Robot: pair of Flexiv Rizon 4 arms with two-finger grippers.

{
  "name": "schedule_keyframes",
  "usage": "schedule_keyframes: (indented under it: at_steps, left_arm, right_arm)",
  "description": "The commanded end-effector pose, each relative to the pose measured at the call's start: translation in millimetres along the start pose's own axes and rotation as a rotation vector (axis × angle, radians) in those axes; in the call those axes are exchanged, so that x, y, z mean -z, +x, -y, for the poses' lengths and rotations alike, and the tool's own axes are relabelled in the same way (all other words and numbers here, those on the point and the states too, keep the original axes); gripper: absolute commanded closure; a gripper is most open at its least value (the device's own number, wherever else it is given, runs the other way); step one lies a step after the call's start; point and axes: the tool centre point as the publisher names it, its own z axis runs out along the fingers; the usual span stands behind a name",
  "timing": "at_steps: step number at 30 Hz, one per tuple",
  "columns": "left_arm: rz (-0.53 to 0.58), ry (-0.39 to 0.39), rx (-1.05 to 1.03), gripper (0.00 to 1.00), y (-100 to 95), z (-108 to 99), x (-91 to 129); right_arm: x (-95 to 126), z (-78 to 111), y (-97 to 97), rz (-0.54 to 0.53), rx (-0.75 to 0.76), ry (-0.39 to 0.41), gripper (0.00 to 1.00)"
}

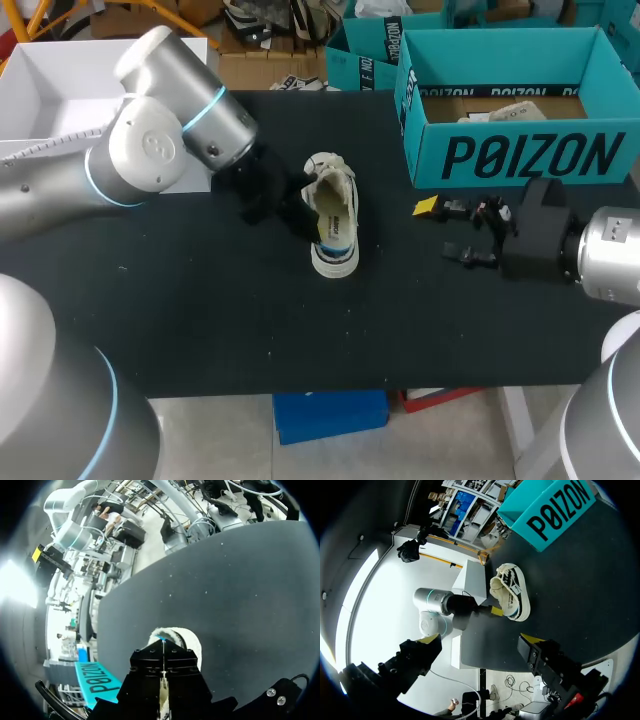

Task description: Take the shoe out of the shoebox, open the shoe tongue, remove and reinsert the insole, then place the shoe into the shoebox

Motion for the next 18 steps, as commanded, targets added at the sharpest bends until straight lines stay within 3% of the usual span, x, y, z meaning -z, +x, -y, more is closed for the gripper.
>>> schedule_keyframes:
  at_steps: [1, 9, 18]
  left_arm:
    - [-0.051, -0.007, 0.003, 1.00, 3.5, -1, 4]
    - [-0.108, -0.025, 0.019, 1.00, 15.0, -9, 6]
    - [-0.137, -0.008, 0.007, 1.00, 5.8, -19, -5]
  right_arm:
    - [0, -0.2, 0.2, 0.001, 0.000, 0.000, 0.00]
    - [0, -0.2, 0.2, 0.001, 0.000, 0.000, 0.00]
    - [0, -0.2, 0.2, 0.001, 0.000, 0.000, 0.00]
